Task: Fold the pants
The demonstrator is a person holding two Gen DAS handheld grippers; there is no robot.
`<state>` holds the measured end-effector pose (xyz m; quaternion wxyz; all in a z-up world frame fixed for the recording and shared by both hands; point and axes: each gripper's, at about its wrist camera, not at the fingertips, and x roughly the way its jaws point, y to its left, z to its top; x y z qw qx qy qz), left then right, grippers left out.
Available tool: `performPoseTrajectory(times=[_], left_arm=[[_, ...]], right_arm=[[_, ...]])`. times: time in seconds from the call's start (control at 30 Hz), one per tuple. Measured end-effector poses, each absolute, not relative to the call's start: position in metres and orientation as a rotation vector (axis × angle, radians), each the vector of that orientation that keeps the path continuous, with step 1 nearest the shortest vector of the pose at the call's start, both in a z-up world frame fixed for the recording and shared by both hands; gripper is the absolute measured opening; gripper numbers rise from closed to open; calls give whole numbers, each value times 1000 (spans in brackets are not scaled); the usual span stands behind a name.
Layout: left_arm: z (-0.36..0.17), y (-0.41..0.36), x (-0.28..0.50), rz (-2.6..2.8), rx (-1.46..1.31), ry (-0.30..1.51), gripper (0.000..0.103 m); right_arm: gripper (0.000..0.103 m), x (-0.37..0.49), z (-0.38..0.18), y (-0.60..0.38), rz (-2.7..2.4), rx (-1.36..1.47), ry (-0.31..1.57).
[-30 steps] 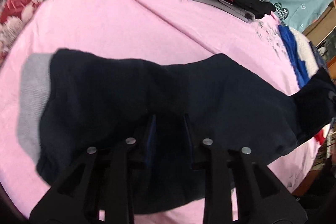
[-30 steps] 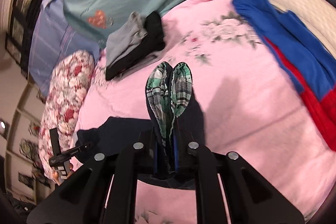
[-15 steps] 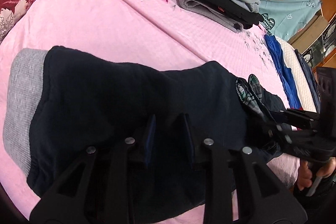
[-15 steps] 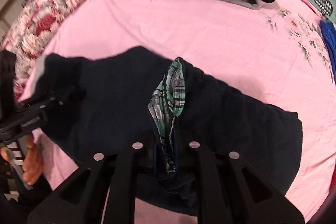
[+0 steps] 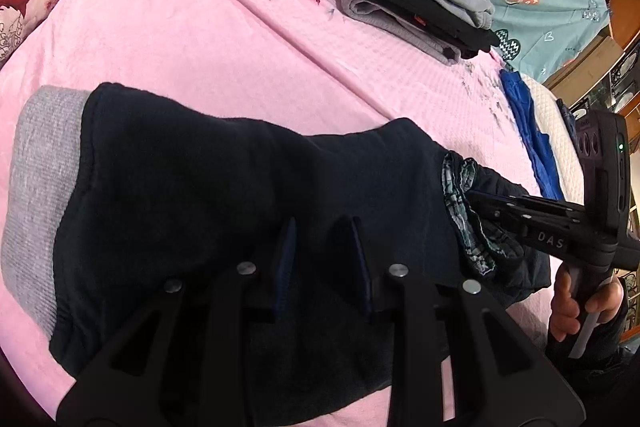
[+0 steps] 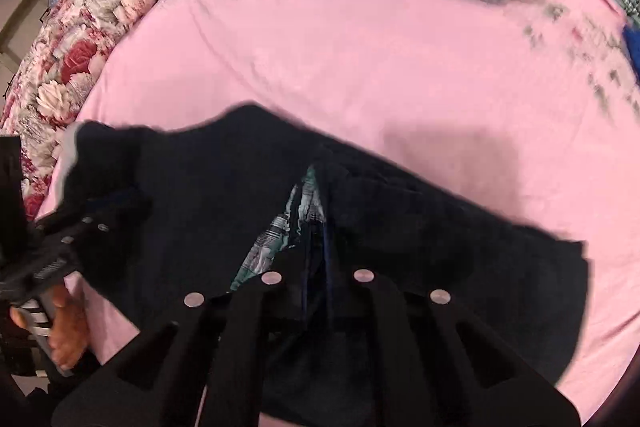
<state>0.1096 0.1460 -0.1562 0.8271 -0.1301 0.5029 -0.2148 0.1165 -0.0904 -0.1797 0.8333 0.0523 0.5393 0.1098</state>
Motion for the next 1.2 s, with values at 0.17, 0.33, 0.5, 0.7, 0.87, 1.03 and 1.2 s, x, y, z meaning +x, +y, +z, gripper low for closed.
performPoseTrajectory(times=[0.17, 0.33, 0.5, 0.7, 0.87, 1.03, 1.2], left_arm=[[-144, 159, 94, -496, -349, 1069, 49], [-91, 223, 41, -413, -514, 894, 93], [-105, 280, 33, -179, -762, 977, 93], [-141, 285, 48, -122, -874, 1078, 93], [-151, 276, 64, -127, -861, 1093, 93], [-154, 266, 73, -189, -890, 1087, 93], [-158, 260, 83, -226, -873, 1076, 94]], right_arm=[[47, 101, -147, -106, 312, 210, 1134], [54, 49, -115, -142, 300, 273, 1009], [55, 8, -132, -174, 318, 409, 1015], [55, -17, -148, -190, 351, 467, 1020], [55, -33, -149, -211, 325, 513, 993], [55, -39, -151, -220, 311, 543, 985], [55, -42, -152, -223, 307, 555, 979]])
